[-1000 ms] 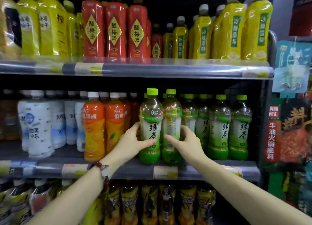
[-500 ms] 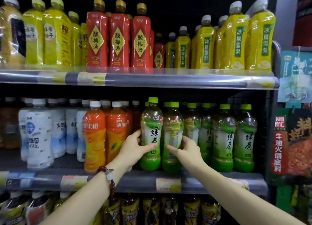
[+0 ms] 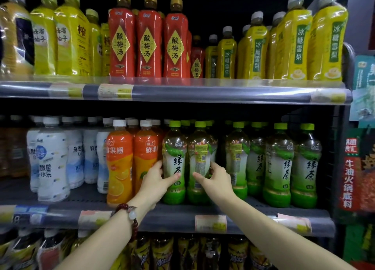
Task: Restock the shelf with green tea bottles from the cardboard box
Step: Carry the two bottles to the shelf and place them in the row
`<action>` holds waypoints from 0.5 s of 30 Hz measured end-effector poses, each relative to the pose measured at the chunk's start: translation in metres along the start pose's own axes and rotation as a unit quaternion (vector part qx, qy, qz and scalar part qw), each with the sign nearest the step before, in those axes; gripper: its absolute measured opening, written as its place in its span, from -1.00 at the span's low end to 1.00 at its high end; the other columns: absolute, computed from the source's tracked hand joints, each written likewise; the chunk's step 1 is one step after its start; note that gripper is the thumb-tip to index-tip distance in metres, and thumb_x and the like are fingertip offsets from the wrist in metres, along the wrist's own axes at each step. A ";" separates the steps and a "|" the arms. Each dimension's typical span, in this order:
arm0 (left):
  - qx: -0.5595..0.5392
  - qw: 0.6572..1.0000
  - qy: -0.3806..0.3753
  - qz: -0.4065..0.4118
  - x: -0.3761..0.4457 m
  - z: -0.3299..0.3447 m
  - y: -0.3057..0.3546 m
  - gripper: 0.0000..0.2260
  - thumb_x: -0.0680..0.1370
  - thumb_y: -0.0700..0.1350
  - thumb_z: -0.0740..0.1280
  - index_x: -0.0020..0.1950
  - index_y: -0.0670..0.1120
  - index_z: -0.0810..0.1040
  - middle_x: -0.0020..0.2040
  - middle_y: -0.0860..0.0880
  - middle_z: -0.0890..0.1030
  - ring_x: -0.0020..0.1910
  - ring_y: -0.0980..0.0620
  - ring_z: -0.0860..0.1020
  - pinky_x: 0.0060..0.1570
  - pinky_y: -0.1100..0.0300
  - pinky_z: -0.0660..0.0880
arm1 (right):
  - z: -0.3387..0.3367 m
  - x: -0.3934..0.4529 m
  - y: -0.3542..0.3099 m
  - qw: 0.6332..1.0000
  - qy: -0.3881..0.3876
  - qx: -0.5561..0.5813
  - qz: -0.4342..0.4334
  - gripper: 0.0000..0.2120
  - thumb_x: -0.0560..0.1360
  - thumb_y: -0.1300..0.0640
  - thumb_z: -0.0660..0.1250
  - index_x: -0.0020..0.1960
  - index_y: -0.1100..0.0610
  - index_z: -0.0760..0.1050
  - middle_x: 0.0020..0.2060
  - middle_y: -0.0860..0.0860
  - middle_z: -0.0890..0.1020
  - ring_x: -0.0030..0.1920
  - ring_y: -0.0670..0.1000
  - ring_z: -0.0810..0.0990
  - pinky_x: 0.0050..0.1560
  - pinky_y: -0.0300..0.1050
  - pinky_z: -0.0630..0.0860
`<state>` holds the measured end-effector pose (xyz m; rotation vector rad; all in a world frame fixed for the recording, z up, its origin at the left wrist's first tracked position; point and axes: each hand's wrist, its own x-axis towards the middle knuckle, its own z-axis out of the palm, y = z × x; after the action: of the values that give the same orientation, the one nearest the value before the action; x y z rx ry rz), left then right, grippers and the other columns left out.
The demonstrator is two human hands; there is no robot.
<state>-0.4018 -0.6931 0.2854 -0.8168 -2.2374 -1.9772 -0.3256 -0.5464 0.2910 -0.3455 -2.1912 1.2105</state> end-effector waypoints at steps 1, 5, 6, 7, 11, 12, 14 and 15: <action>0.003 1.000 0.002 0.000 0.000 0.001 -0.001 -0.45 0.44 -0.17 0.45 0.39 -0.06 0.36 0.28 -0.09 0.54 0.25 -0.04 0.52 0.26 -0.07 0.47 | 0.000 0.000 0.000 1.000 0.003 -0.005 0.000 -0.48 0.48 0.01 0.42 0.37 0.15 0.42 0.21 0.02 0.60 0.23 0.01 0.55 0.29 -0.06 0.47; 0.008 1.000 0.003 -0.003 0.000 0.002 -0.002 -0.44 0.46 -0.13 0.44 0.41 -0.04 0.32 0.31 -0.08 0.51 0.30 -0.04 0.49 0.28 -0.10 0.45 | 0.002 0.002 0.002 1.000 0.005 -0.020 0.003 -0.44 0.48 0.00 0.42 0.40 0.15 0.38 0.25 0.06 0.59 0.28 0.06 0.53 0.30 -0.05 0.45; 0.015 1.000 0.004 -0.001 0.000 0.003 -0.003 -0.44 0.46 -0.11 0.44 0.41 -0.03 0.32 0.32 -0.06 0.51 0.31 -0.03 0.48 0.29 -0.11 0.45 | 0.002 0.003 0.001 1.000 0.009 -0.024 0.006 -0.40 0.47 -0.03 0.42 0.43 0.15 0.36 0.28 0.07 0.57 0.31 0.08 0.52 0.33 -0.01 0.45; 0.027 1.000 0.008 0.002 0.000 0.003 -0.003 -0.46 0.46 -0.09 0.43 0.39 -0.02 0.33 0.32 -0.04 0.51 0.31 -0.03 0.47 0.29 -0.12 0.45 | 0.002 0.003 0.002 0.999 0.011 -0.029 0.005 -0.37 0.47 -0.05 0.42 0.45 0.16 0.33 0.31 0.08 0.55 0.33 0.09 0.49 0.35 0.03 0.44; 0.097 0.995 0.029 0.011 -0.002 0.009 -0.002 -0.54 0.49 0.01 0.39 0.35 0.00 0.35 0.31 0.00 0.51 0.30 -0.03 0.47 0.27 -0.09 0.46 | 0.001 0.000 0.002 0.999 0.018 -0.029 0.010 -0.32 0.47 -0.04 0.41 0.48 0.19 0.27 0.36 0.12 0.49 0.38 0.13 0.44 0.35 0.01 0.39; 0.117 0.992 0.035 0.011 -0.005 0.010 0.000 -0.53 0.50 0.01 0.37 0.36 -0.02 0.35 0.32 -0.01 0.50 0.30 -0.03 0.47 0.28 -0.07 0.45 | 0.001 -0.002 0.003 0.999 0.022 -0.025 0.012 -0.33 0.47 -0.03 0.42 0.47 0.19 0.27 0.35 0.12 0.49 0.37 0.12 0.45 0.33 -0.01 0.40; 0.152 0.987 0.043 0.008 -0.007 0.012 0.000 -0.53 0.52 0.00 0.34 0.38 -0.07 0.33 0.33 -0.04 0.49 0.29 -0.04 0.47 0.28 0.00 0.45 | 0.000 -0.006 0.005 0.999 0.027 -0.018 0.009 -0.35 0.46 -0.01 0.44 0.44 0.18 0.30 0.31 0.11 0.52 0.31 0.10 0.49 0.25 -0.08 0.43; 0.175 0.984 0.040 0.003 -0.008 0.013 0.000 -0.54 0.53 -0.02 0.33 0.38 -0.09 0.32 0.34 -0.06 0.48 0.29 -0.05 0.47 0.26 0.04 0.45 | -0.001 -0.007 0.005 0.999 0.026 -0.019 0.010 -0.35 0.45 0.00 0.45 0.43 0.18 0.31 0.30 0.10 0.53 0.29 0.09 0.50 0.22 -0.10 0.44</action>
<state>-0.3913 -0.6838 0.2799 -0.6858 -2.4273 -1.5154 -0.3196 -0.5464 0.2843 -0.4106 -2.1738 1.1577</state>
